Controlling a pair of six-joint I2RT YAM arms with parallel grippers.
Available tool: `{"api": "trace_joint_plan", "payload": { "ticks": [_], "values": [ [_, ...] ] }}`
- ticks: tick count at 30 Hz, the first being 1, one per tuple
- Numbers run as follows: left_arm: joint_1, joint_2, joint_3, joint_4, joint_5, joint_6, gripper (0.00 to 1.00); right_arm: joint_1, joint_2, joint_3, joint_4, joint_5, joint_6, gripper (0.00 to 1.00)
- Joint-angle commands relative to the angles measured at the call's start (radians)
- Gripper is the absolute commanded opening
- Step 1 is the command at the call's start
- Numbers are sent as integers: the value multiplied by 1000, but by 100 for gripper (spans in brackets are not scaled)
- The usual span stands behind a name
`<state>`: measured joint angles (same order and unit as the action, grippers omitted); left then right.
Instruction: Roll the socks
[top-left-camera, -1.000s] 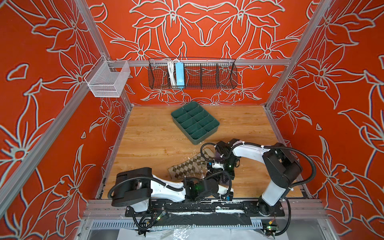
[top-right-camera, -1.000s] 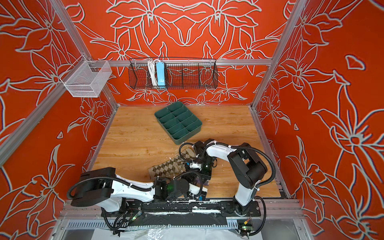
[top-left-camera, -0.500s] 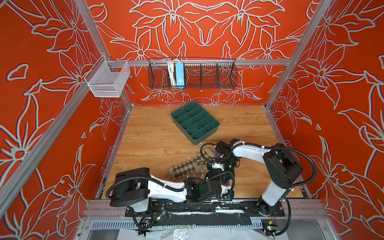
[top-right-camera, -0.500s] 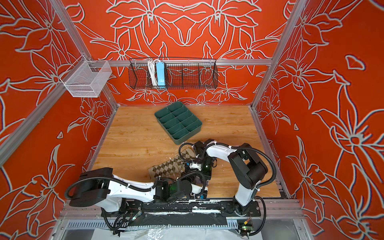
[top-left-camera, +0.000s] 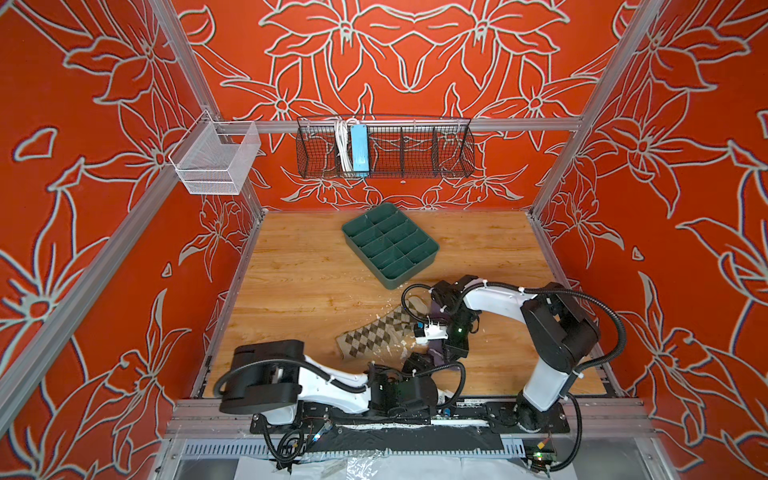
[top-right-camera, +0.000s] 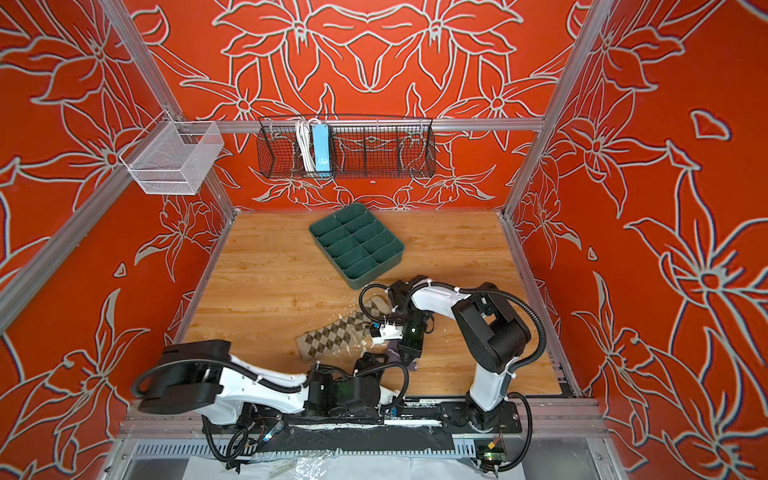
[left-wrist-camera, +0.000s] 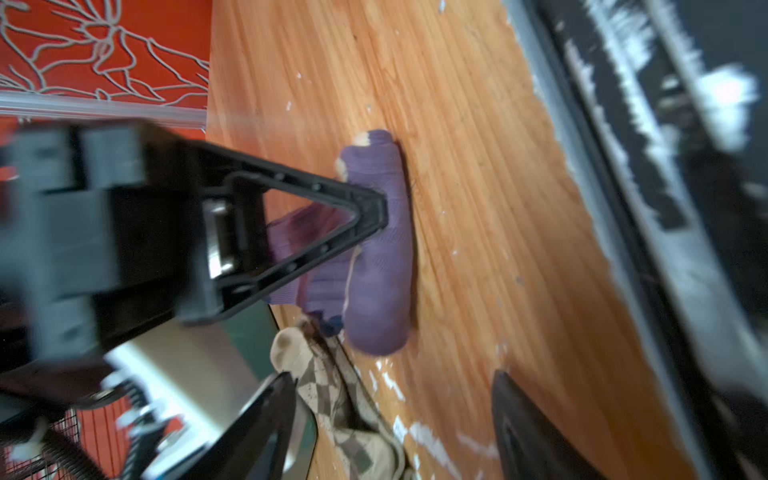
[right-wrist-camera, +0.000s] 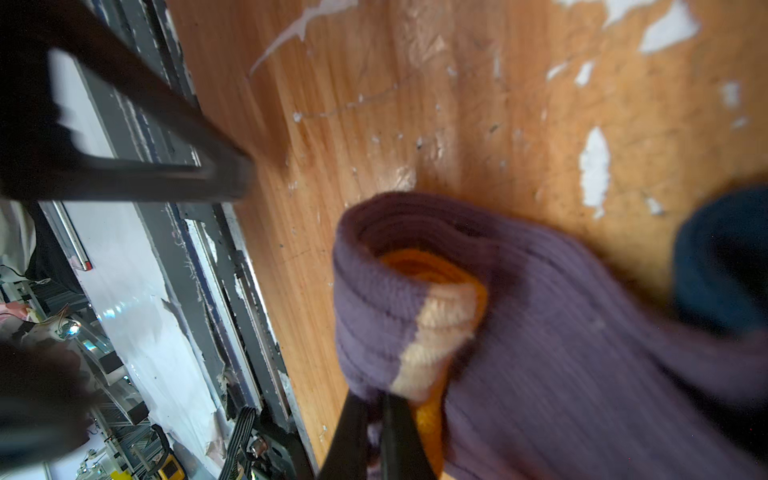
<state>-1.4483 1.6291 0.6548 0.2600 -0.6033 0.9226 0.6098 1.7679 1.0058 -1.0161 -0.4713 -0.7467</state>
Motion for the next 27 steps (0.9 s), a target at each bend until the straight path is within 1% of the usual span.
{"api": "trace_joint_plan", "payload": {
  "ticks": [1, 4, 6, 10, 13, 16, 18, 20, 23, 25, 27],
  "values": [
    [22, 87, 48, 183, -104, -14, 72, -13, 39, -3, 118, 57, 6, 8],
    [29, 129, 60, 224, -109, -4, 71, -15, 32, -6, 117, 53, 9, 9],
    [31, 153, 60, 240, -101, -2, 68, -16, 28, -6, 116, 53, 9, 8],
    [36, 202, 59, 245, -99, -3, 54, -17, 21, -3, 113, 51, 13, 9],
    [36, 223, 75, 187, -91, -51, 42, -18, 20, 2, 116, 61, 18, 10],
    [37, 234, 113, 89, -85, -119, 22, -17, 12, 2, 124, 70, 25, 12],
    [41, 240, 150, -8, -78, -183, 8, -18, 0, -3, 129, 79, 30, 17],
    [54, 232, 194, -138, -42, -248, 0, -18, -20, -14, 138, 89, 38, 24],
    [88, 203, 246, -319, 77, -336, 0, -19, -72, -41, 167, 111, 66, 34],
    [112, 188, 269, -393, 154, -364, 0, -21, -112, -53, 178, 131, 92, 39],
    [130, 183, 287, -447, 206, -377, 0, -28, -159, -59, 183, 162, 132, 44]
  ]
}}
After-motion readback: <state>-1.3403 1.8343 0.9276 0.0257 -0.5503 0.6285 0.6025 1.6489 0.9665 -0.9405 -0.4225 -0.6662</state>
